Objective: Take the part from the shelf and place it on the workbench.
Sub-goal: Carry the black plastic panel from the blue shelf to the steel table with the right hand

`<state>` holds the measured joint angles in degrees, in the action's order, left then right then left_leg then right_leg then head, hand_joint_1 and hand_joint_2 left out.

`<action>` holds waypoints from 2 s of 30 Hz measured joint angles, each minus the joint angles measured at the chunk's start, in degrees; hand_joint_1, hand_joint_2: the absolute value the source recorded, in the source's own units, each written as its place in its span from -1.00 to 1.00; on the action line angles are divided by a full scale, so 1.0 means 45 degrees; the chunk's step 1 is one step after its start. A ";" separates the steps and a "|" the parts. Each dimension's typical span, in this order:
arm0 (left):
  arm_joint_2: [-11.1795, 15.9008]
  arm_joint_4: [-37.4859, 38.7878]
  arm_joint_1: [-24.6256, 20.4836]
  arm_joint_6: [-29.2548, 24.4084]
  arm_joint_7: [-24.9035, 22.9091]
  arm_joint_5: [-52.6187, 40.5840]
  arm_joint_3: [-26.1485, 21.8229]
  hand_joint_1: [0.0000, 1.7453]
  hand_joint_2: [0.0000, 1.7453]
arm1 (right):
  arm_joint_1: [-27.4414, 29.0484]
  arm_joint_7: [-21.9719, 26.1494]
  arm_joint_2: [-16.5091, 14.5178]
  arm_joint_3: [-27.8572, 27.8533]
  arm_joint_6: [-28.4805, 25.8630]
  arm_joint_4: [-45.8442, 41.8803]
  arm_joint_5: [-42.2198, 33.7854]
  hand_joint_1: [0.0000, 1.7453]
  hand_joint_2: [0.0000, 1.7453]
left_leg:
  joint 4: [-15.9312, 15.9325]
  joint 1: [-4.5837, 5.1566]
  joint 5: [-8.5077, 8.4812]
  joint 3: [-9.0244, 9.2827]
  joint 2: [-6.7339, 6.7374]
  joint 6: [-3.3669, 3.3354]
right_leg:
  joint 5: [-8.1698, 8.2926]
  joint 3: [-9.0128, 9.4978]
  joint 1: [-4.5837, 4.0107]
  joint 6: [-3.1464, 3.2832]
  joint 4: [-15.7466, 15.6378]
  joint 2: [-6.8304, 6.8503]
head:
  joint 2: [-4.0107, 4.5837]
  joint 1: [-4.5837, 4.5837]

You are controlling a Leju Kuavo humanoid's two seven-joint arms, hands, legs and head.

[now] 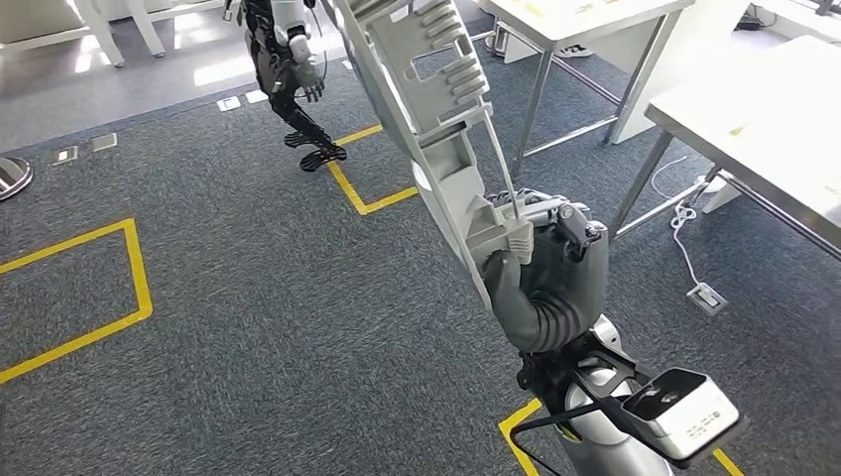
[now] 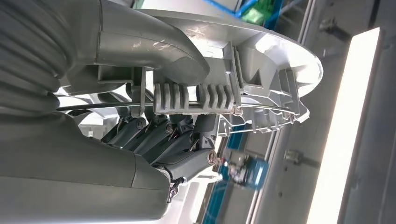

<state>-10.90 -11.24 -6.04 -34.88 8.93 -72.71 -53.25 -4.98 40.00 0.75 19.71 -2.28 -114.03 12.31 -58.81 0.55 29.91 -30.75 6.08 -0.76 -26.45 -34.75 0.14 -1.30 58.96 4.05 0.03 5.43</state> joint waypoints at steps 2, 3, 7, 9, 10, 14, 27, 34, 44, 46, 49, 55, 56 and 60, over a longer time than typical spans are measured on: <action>-0.0004 0.0000 -0.0036 0.0010 0.0002 -0.0018 0.0004 -1.00 1.00 | 0.0009 0.0000 -0.0013 0.0000 -0.0010 0.0008 -0.0034 0.90 1.00 | 0.0020 -0.0002 0.0032 0.0048 0.0149 0.0146 | 0.0093 -0.0036 0.0005 0.0126 -0.0064 -0.0280 | 0.0000 -0.0008; -0.0002 -0.0003 -0.0055 0.0015 0.0019 -0.0023 0.0005 -1.00 1.00 | 0.0013 0.0001 -0.0018 0.0000 -0.0006 0.0010 -0.0057 0.90 1.00 | -0.0072 -0.0030 0.0136 0.0024 -0.0060 0.0224 | 0.0136 -0.0031 0.0041 0.0195 -0.0113 -0.0414 | 0.0000 0.0000; 0.0006 -0.0009 -0.0057 0.0017 0.0102 -0.0061 0.0007 -1.00 1.00 | 0.0008 0.0004 -0.0078 0.0002 0.0035 0.0017 -0.0191 0.90 1.00 | -0.2605 -0.0141 0.1485 -0.1108 -0.1266 0.0438 | 0.0267 -0.0070 0.0131 0.0378 -0.0205 -0.0971 | 0.0004 -0.0004; 0.0005 0.0001 -0.0032 0.0017 0.0090 -0.0124 0.0019 -1.00 1.00 | 0.0004 0.0001 -0.0085 0.0006 0.0041 0.0041 -0.0291 0.90 1.00 | -0.3514 -0.0166 0.1592 -0.1576 -0.1319 0.0469 | 0.0294 -0.0088 0.0131 0.0372 -0.0200 -0.1338 | 0.0002 -0.0006; 0.0004 0.0005 -0.0031 0.0018 0.0078 -0.0147 0.0028 -1.00 1.00 | -0.0001 0.0000 -0.0085 0.0010 0.0042 0.0059 -0.0323 0.90 1.00 | -0.3278 -0.0187 0.1279 -0.1500 -0.1348 0.0465 | 0.0309 -0.0086 0.0140 0.0352 -0.0194 -0.1536 | 0.0002 -0.0005; 0.0004 0.0018 -0.0005 0.0035 0.0012 -0.0152 0.0067 -1.00 1.00 | -0.0072 0.0004 -0.0096 0.0060 0.0048 0.0104 -0.0368 0.90 1.00 | -0.0379 -0.0345 -0.0151 -0.0320 -0.2483 0.0415 | 0.0405 -0.0217 0.0214 0.0140 -0.0134 -0.2254 | 0.0004 -0.0017; 0.0006 0.0018 0.0054 0.0086 0.0048 -0.0152 0.0109 -1.00 1.00 | -0.0141 -0.0002 -0.0102 0.0176 -0.0016 0.0160 -0.0472 0.90 1.00 | 0.0085 -0.0165 -0.0314 -0.0223 -0.1031 -0.0161 | -0.0833 -0.1628 0.0147 -0.0327 0.2614 -0.0985 | 0.0004 0.0168; -0.0012 0.0018 -0.0043 0.0222 0.0004 -0.0344 0.0202 -1.00 1.00 | -0.0220 -0.0001 -0.0100 0.0231 -0.0035 0.0205 -0.0453 0.90 1.00 | 0.0027 -0.0040 -0.0159 -0.0147 0.0149 0.0121 | 0.0249 -0.0005 -0.0118 0.0256 -0.0208 -0.0399 | 0.0002 0.0182; 0.0021 0.0025 -0.0008 0.0328 -0.0001 -0.0504 0.0328 -1.00 1.00 | -0.0215 0.0000 -0.0109 0.0257 -0.0227 0.0283 0.0006 0.90 1.00 | -0.1477 -0.0448 0.0169 -0.0851 -0.1843 0.0590 | 0.0372 -0.0024 0.0175 0.0305 -0.0203 -0.1983 | 0.0001 0.0148; 0.0021 0.0035 -0.0010 0.0350 -0.0003 -0.0514 0.0333 -1.00 1.00 | -0.0246 0.0000 -0.0109 0.0259 -0.0217 0.0283 0.0004 0.90 1.00 | -0.0343 -0.0549 -0.0174 -0.0348 -0.2491 0.0608 | 0.0389 -0.0166 0.0222 0.0109 -0.0081 -0.2345 | 0.0001 0.0117; 0.0012 0.0040 -0.0022 0.0397 -0.0095 -0.0549 0.0349 -1.00 1.00 | -0.0267 -0.0002 -0.0107 0.0262 -0.0170 0.0283 0.0002 0.90 1.00 | -0.0218 -0.0466 -0.0178 -0.0301 -0.2340 0.0358 | 0.0541 -0.0381 0.0319 -0.0180 -0.0095 -0.2795 | 0.0002 0.0093; 0.0015 0.0027 0.0006 0.0431 -0.0115 -0.0533 0.0385 -1.00 1.00 | -0.0347 0.0000 -0.0104 0.0261 0.0033 0.0288 0.0001 0.90 1.00 | -0.0138 -0.0302 -0.0277 -0.0384 -0.1112 -0.0085 | -0.1103 -0.1929 0.0181 -0.0285 0.3261 -0.1044 | 0.0002 0.0372; 0.0017 0.0027 0.0010 0.0433 -0.0096 -0.0516 0.0385 -1.00 1.00 | -0.0347 0.0001 -0.0104 0.0261 0.0064 0.0293 -0.0001 0.90 1.00 | -0.0139 -0.0277 -0.0275 -0.0389 -0.0898 -0.0093 | -0.1156 -0.2026 0.0180 -0.0270 0.3585 -0.1015 | 0.0001 0.0378; 0.0006 0.0027 -0.0061 0.0432 -0.0023 -0.0511 0.0385 -1.00 1.00 | -0.0364 -0.0005 -0.0106 0.0262 0.0119 0.0299 0.0006 0.90 1.00 | -0.0142 -0.0197 -0.0234 -0.0325 -0.0192 -0.0061 | -0.0062 -0.0329 0.0013 -0.0023 0.0825 -0.0235 | 0.0001 0.0413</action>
<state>-10.87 -11.13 -6.32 -32.94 8.83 -75.01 -51.52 -6.62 39.98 0.28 20.90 -1.74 -112.69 12.34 -59.45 -0.34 28.86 -32.22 5.21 -1.03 -26.73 -36.23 0.20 -1.41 62.67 2.99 0.03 7.28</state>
